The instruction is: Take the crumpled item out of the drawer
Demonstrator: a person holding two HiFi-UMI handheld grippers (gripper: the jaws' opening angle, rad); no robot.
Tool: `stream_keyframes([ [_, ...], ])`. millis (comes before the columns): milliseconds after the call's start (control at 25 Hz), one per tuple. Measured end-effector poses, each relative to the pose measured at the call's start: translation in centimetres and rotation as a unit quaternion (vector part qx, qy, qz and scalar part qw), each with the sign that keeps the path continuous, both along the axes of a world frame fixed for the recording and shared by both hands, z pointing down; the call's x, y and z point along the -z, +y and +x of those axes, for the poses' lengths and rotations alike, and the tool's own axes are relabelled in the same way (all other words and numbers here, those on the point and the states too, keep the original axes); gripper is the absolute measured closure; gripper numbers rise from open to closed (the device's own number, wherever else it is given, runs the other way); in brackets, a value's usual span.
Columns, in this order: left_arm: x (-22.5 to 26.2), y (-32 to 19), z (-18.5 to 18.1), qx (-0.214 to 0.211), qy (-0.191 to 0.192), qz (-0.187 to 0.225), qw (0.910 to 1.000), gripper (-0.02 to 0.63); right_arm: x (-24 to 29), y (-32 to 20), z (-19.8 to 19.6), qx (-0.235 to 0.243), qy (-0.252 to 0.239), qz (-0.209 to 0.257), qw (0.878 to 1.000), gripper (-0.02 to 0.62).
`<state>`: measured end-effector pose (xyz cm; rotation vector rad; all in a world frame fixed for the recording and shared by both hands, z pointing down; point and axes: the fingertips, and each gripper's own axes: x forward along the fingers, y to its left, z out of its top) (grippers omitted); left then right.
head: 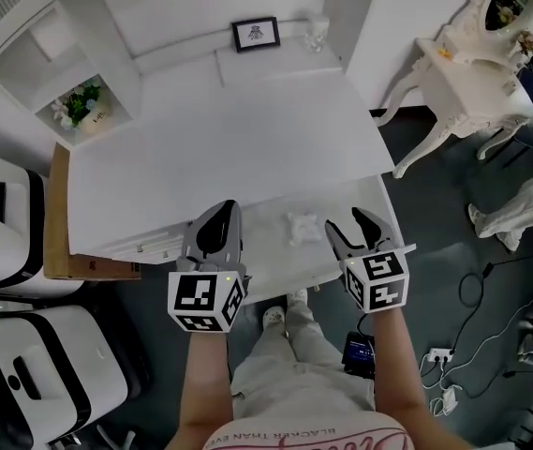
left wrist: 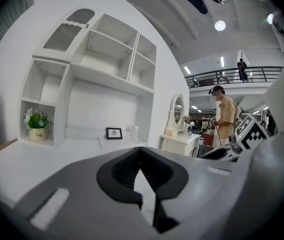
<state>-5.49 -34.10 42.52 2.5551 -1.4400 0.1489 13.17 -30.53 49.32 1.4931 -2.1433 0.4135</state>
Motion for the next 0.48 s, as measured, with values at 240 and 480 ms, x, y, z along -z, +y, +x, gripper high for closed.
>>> stream_keyframes([
  [240,-2.4,-0.6,0.1,0.014,-0.012,-0.026,0.9995,0.597,-5.8,-0.8,0.2,0.016,-0.014,-0.071,0.997,0.356],
  [480,-4.4,-1.5,0.2,0.022,-0.017,-0.053,0.9982,0.597,-11.7,-2.1,0.5,0.021,-0.025,-0.141,0.989,0.367],
])
